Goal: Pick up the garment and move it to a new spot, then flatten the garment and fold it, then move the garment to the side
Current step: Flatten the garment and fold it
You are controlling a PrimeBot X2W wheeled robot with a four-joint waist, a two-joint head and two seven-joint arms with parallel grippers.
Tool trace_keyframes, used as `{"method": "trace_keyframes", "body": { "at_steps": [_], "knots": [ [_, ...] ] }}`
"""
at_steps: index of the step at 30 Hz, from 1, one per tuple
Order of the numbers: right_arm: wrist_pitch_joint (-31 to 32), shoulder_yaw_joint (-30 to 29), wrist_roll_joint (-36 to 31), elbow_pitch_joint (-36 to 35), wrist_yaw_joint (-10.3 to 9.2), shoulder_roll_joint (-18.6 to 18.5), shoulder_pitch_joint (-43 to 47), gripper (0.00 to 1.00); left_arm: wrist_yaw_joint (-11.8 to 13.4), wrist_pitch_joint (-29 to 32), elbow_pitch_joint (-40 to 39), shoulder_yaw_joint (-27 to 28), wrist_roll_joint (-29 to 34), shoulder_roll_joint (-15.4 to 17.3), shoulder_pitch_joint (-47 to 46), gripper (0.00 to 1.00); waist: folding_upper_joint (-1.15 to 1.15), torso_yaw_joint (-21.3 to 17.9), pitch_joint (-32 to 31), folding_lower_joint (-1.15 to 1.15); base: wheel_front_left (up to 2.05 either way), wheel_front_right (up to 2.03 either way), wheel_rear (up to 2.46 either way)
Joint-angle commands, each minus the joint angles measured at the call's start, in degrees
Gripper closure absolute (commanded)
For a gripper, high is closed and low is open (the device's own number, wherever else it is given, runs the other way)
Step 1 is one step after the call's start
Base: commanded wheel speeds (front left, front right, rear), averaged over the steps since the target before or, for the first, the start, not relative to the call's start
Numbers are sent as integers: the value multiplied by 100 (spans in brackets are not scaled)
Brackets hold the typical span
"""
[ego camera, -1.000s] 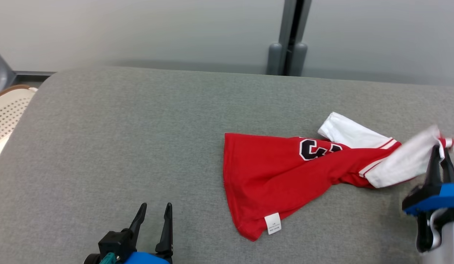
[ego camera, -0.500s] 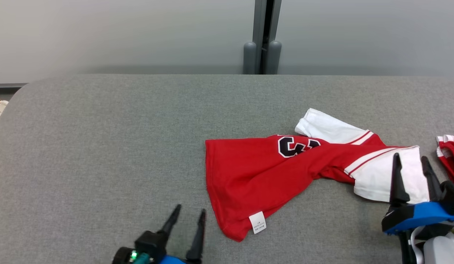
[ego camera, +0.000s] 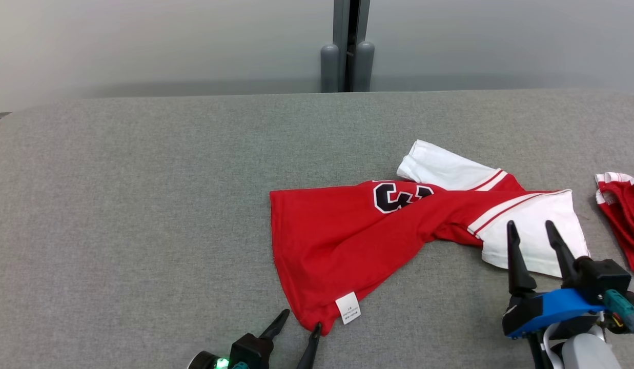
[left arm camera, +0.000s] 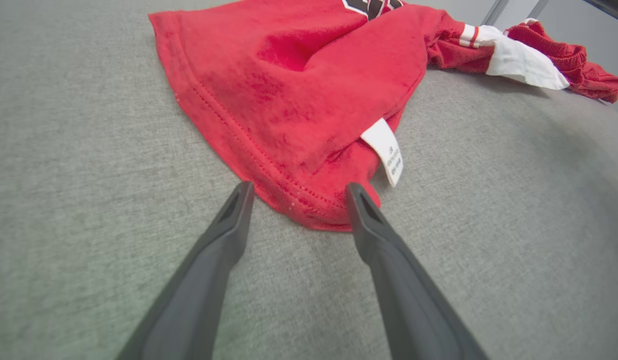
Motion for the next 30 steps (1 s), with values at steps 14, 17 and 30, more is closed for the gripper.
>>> {"method": "trace_keyframes", "body": {
  "at_steps": [14,17,30],
  "knots": [
    [-17,540,-51,151,0,-16,96,0,-15,1,496,106,267,6,-285,47,0,-31,100,0,0,0,0],
    [-17,559,-29,165,0,-16,56,0,-15,1,556,80,248,8,-321,100,0,-41,110,0,0,0,0],
    [-17,488,202,259,0,-15,253,0,404,-8,-1136,1313,762,234,-364,100,0,356,-314,0,0,0,0]
  ]
}}
